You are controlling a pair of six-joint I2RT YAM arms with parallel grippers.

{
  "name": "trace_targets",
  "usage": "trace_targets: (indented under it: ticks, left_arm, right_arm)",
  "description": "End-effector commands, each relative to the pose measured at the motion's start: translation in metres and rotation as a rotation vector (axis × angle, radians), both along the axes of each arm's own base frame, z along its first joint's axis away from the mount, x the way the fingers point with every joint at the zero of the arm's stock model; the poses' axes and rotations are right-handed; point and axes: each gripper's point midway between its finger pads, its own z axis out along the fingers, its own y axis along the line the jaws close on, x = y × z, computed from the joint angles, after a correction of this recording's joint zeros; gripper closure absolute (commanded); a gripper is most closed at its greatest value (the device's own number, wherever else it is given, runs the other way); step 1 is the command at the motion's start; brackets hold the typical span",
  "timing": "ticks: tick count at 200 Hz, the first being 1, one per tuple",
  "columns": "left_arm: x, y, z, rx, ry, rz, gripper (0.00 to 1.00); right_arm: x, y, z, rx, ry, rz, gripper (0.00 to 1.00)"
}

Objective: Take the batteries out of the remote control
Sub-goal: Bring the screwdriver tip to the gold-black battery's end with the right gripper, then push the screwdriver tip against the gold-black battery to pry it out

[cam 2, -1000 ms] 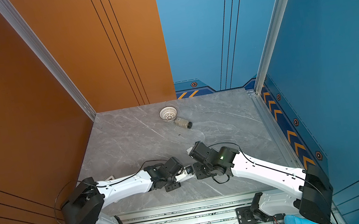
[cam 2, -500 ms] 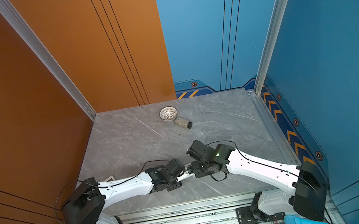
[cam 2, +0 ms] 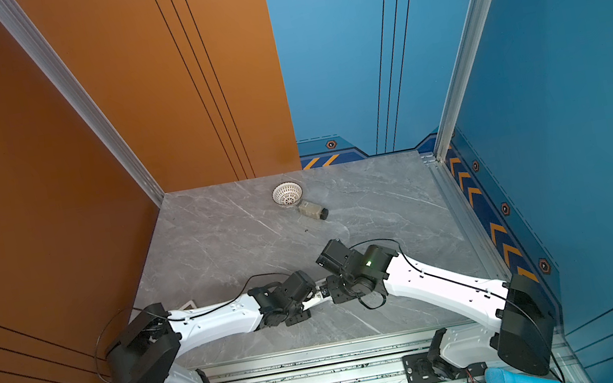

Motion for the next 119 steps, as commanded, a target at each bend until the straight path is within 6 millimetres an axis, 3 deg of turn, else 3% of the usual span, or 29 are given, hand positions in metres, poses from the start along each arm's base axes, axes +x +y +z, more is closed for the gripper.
trace_targets:
  ticks: [1, 60, 119]
  left_arm:
    - [-0.015, 0.018, -0.024, 0.091, 0.092, -0.024, 1.00]
    - [-0.012, 0.019, -0.025, 0.096, 0.116, -0.017, 1.00]
    - [-0.009, 0.020, -0.025, 0.094, 0.121, -0.015, 1.00]
  right_arm:
    - [0.011, -0.006, 0.009, -0.059, -0.067, -0.009, 1.00]
    - [0.017, 0.007, 0.025, 0.048, -0.124, -0.016, 1.00]
    - [0.015, -0.005, 0.019, 0.039, -0.087, -0.044, 1.00]
